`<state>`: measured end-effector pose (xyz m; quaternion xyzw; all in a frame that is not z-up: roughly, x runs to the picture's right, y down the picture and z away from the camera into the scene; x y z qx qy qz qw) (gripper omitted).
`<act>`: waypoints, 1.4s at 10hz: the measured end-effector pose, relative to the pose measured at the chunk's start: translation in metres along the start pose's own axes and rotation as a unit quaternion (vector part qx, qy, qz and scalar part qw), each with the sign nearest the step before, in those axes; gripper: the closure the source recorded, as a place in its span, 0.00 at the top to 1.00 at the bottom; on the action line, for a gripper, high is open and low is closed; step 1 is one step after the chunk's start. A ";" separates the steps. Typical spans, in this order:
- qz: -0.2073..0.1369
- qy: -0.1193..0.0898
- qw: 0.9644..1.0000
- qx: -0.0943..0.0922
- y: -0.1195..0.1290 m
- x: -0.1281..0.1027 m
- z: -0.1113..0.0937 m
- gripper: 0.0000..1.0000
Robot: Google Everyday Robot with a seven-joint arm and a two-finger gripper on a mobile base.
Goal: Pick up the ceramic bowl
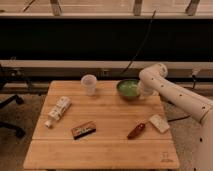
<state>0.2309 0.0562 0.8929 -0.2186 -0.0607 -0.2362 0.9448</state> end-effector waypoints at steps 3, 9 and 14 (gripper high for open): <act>-0.011 -0.004 1.000 0.009 -0.007 0.001 -0.014 0.19; -0.026 -0.009 0.999 0.020 -0.015 0.001 -0.038 0.19; -0.037 -0.009 0.999 0.028 -0.016 -0.005 -0.052 0.19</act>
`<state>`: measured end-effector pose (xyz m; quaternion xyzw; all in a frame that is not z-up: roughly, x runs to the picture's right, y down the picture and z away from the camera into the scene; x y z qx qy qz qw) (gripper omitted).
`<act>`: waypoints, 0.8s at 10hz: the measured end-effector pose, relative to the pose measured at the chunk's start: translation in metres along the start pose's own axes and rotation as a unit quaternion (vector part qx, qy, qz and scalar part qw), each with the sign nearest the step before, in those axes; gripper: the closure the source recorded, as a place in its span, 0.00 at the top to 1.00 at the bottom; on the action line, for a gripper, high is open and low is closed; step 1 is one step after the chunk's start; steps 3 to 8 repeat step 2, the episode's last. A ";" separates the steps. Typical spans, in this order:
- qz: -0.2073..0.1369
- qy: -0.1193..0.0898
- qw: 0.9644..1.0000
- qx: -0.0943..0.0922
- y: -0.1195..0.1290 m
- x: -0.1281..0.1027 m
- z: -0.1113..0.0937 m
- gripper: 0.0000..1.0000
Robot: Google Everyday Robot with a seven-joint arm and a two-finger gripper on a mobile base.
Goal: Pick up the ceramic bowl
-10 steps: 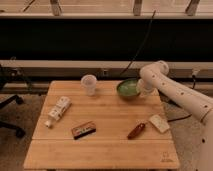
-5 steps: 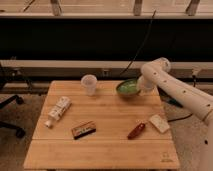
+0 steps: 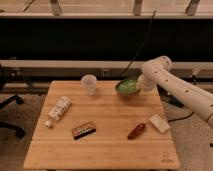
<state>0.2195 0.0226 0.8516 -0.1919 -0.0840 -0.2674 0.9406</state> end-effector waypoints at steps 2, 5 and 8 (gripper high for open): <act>-0.005 0.000 1.000 0.002 -0.001 -0.001 -0.006 0.19; -0.005 0.000 1.000 0.002 -0.001 -0.001 -0.006 0.19; -0.005 0.000 1.000 0.002 -0.001 -0.001 -0.006 0.19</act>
